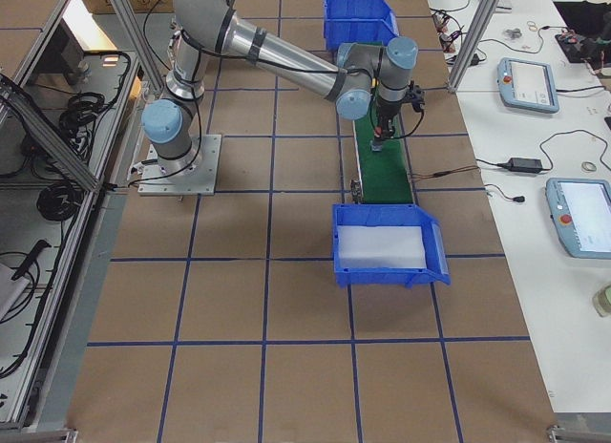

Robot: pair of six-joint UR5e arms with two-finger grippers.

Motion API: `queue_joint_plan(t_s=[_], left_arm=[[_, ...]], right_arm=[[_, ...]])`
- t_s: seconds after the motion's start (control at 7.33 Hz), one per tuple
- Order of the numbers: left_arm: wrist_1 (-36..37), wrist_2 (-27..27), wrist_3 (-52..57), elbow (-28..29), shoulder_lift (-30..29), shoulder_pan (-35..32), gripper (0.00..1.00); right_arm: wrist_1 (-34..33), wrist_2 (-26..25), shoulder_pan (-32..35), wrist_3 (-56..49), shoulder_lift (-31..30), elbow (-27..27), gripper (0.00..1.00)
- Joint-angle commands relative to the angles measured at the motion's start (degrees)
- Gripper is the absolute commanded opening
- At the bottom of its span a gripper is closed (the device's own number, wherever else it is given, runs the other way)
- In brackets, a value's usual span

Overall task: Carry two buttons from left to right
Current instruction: 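Carry the red button into the far blue bin and release it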

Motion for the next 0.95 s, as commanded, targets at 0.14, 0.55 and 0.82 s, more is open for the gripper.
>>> queue_joint_plan(t_s=[0.14,0.55,0.82], left_arm=[[0.0,0.0,0.0,0.0,0.0,0.0,1.0],[0.0,0.0,0.0,-0.6,0.0,0.0,1.0],[0.0,0.0,0.1,-0.7,0.0,0.0,1.0]], right_arm=[[0.3,-1.7,-7.9,-8.2,-6.0,-1.1,0.29],[0.5,3.3,-25.2,-21.1,-9.4,-1.5,0.3],[0.4,6.9,-32.0,-28.0,-8.4,-0.9,0.3]])
